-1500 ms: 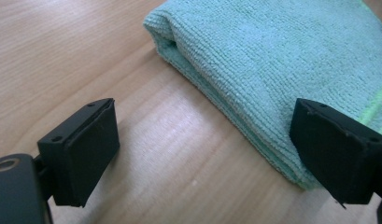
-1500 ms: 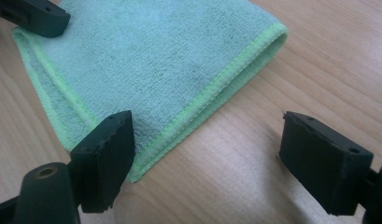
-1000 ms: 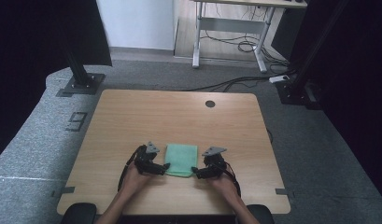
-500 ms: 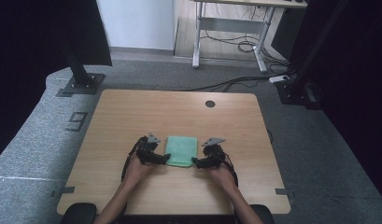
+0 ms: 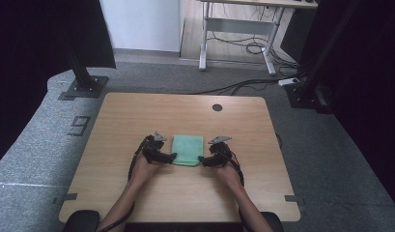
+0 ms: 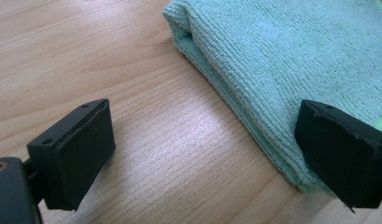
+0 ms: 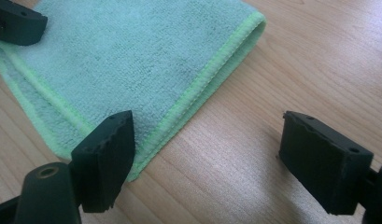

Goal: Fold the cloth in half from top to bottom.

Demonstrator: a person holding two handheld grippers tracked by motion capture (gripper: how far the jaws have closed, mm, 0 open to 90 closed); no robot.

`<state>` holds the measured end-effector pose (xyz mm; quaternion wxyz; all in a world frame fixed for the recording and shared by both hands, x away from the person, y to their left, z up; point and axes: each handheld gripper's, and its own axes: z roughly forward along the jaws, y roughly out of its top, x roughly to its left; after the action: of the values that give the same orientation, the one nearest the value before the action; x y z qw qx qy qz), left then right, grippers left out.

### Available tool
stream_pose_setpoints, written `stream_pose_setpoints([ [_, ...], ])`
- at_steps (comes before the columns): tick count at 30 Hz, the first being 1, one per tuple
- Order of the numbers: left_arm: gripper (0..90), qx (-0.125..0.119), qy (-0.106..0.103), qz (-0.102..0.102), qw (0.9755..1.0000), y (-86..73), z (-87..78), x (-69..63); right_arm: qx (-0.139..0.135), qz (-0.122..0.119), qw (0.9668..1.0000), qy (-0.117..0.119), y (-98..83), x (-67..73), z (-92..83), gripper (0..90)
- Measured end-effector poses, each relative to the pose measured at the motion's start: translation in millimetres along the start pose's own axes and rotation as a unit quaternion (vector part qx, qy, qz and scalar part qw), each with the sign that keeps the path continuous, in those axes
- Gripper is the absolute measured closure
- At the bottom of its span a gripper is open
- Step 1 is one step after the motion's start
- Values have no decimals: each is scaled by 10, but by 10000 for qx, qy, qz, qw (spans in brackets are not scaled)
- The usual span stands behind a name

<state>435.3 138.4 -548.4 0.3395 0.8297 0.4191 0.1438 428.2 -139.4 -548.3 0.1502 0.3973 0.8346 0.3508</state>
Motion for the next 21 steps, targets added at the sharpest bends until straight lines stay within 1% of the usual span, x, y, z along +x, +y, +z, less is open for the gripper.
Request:
stream_pose_setpoints([
  [4,53,-1,-30,9,10000,3,1,5,5,21,10000,0,2,0,0,182],
  [7,53,-15,-91,26,10000,4,0,20,25,59,10000,0,10,1,0,182],
  [12,49,-36,-130,-53,9999,1,-24,30,27,76,9999,61,23,-4,-20,202],
  [14,53,-50,-116,-18,9999,12,-53,21,0,70,10000,62,30,1,-40,202],
  [17,57,-84,-110,88,9999,38,-119,0,-47,30,10000,61,46,13,-84,202],
  [21,58,-178,-183,179,9995,69,-236,-21,-127,2,9999,114,76,35,-155,195],
])
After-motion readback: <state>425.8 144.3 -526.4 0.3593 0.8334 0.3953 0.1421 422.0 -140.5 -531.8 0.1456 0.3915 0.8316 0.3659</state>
